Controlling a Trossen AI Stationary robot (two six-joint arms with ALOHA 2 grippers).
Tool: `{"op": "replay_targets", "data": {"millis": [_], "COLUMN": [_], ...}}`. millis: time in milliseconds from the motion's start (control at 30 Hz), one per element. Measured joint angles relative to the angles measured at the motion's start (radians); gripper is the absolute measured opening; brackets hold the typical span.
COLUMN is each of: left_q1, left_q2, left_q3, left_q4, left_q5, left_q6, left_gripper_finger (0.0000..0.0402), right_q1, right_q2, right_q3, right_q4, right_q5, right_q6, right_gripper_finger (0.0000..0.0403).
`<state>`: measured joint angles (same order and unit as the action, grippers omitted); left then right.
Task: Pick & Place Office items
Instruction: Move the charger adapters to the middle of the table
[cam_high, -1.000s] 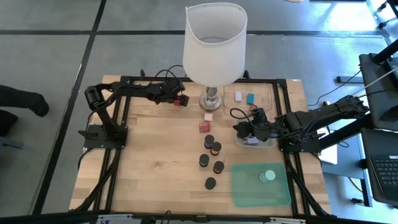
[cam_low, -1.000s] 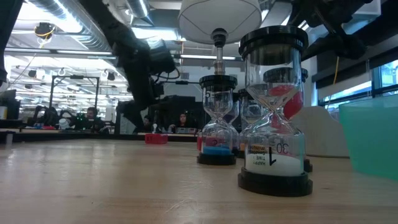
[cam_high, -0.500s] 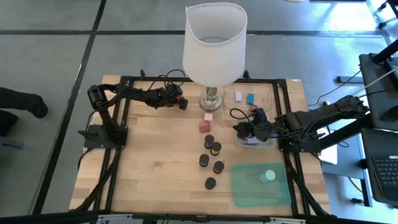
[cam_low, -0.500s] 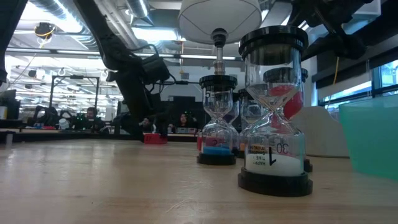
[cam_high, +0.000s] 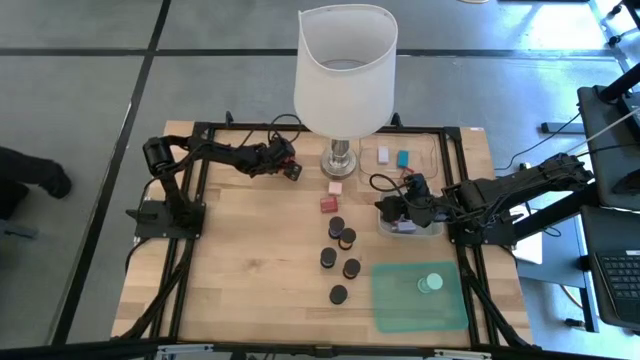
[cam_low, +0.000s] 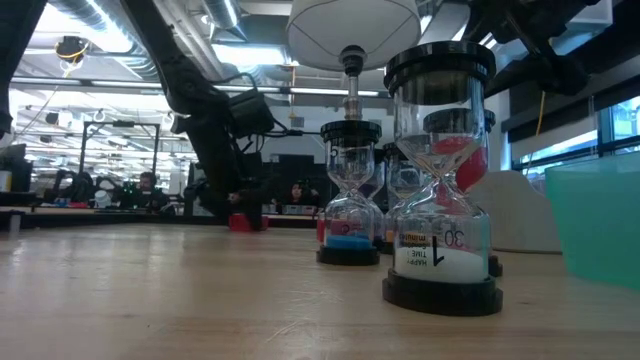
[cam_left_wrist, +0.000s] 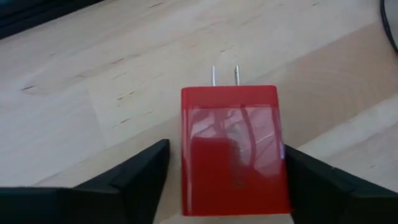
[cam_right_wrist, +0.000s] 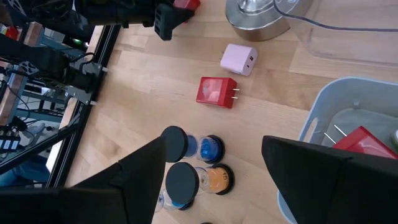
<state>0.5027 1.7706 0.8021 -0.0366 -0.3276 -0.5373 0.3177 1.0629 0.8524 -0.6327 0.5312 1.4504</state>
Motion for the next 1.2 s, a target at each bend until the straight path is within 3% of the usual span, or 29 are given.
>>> {"op": "replay_targets", "data": {"millis": [200, 567, 667, 1200], "left_q1": [-0.024, -0.182, -0.224, -0.289], "left_q2": [-0.01, -0.061, -0.051, 0.051], "left_q3": [0.0, 0.052, 0.081, 0.209], "left_q4": [-0.017, -0.024, -0.02, -0.071], "left_q5": [0.008, 0.046, 0.006, 0.087], "left_q6": [-0.001, 0.05, 0.062, 0.091], "left_gripper_finger": [0.0206, 0.0213, 0.0214, 0.0218], "right_q1": [0.0, 0.0, 0.0, 0.0], "right_q2": [0.0, 0.0, 0.0, 0.0], "right_q3": [0.0, 0.0, 0.0, 0.0], "right_q4": [0.0, 0.001, 0.002, 0.005], "right_q5": [0.0, 0.0, 0.0, -0.006], "right_q6": [0.0, 0.0, -0.001, -0.001], "right_gripper_finger": [0.0267, 0.0267, 0.0267, 0.0267]}}
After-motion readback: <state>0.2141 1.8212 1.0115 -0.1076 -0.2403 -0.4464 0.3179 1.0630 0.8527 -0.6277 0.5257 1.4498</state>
